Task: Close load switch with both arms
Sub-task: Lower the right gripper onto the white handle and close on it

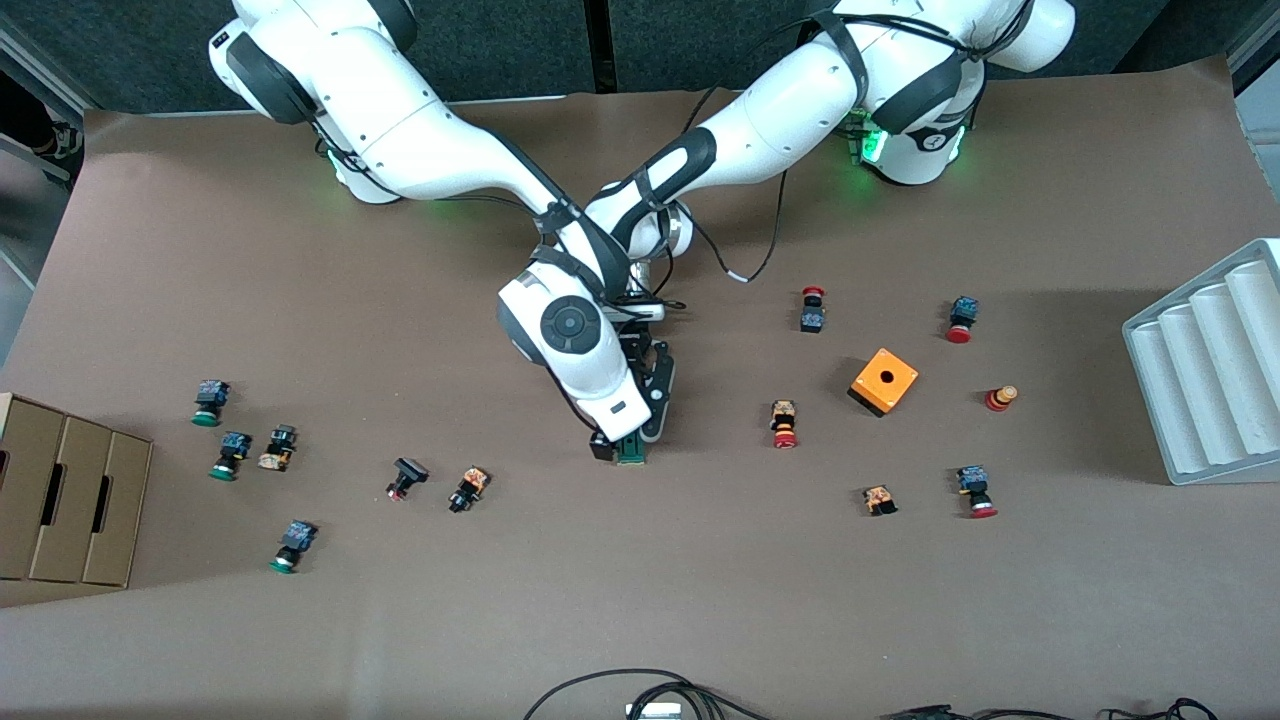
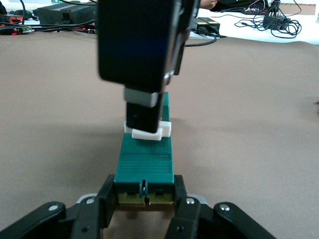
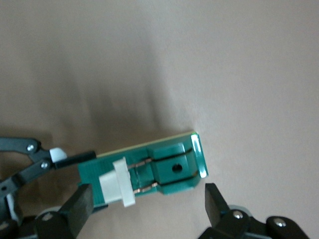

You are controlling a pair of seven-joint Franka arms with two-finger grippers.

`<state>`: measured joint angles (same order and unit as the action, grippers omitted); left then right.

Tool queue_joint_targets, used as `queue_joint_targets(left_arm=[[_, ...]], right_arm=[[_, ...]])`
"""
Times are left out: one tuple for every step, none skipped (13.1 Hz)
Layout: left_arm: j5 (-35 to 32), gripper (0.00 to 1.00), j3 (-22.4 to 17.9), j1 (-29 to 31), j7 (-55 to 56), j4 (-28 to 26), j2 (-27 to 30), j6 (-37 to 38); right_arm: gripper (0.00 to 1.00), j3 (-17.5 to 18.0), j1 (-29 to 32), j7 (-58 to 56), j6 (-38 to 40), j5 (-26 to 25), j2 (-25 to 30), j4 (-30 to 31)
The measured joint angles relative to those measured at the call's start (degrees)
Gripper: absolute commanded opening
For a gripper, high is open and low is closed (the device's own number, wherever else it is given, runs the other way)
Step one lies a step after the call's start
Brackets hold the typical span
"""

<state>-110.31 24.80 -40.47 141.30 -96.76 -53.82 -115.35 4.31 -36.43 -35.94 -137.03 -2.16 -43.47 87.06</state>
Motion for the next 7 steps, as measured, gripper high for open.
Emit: queue_joint_targets(left_arm=[[0.00, 0.42, 0.00, 0.00, 0.00, 0.00, 0.00, 0.00], [0.00, 0.42, 0.00, 0.00, 0.00, 0.00, 0.00, 0.00], [0.00, 0.42, 0.00, 0.00, 0.00, 0.00, 0.00, 0.00], [0.00, 0.42, 0.00, 0.00, 0.00, 0.00, 0.00, 0.00], [0.00, 0.42, 0.00, 0.00, 0.00, 0.00, 0.00, 0.00], [0.00, 0.43, 0.00, 0.00, 0.00, 0.00, 0.00, 0.00], [0.00, 0.43, 0.00, 0.00, 0.00, 0.00, 0.00, 0.00]], right_arm=[[1.00, 0.00, -0.39, 0.00, -0.69, -0.63, -0.28, 0.00], [1.00, 0.00, -0.67, 0.00, -0.96, -0.84, -0.51, 0.00], [1.00, 0.00, -0.81, 0.00, -1.22, -0.86, -0.68, 0.00], [1.00, -0.02, -0.82, -0.02, -1.45, -0.87, -0.80, 0.00], [1.00, -0.07, -0.82, -0.08, -1.58, -0.89, -0.86, 0.00], [1.00, -0.13, -0.82, -0.15, -1.62, -0.93, -0.87, 0.00], [1.00, -0.17, -0.82, -0.20, -1.64, -1.05, -0.87, -0.01]])
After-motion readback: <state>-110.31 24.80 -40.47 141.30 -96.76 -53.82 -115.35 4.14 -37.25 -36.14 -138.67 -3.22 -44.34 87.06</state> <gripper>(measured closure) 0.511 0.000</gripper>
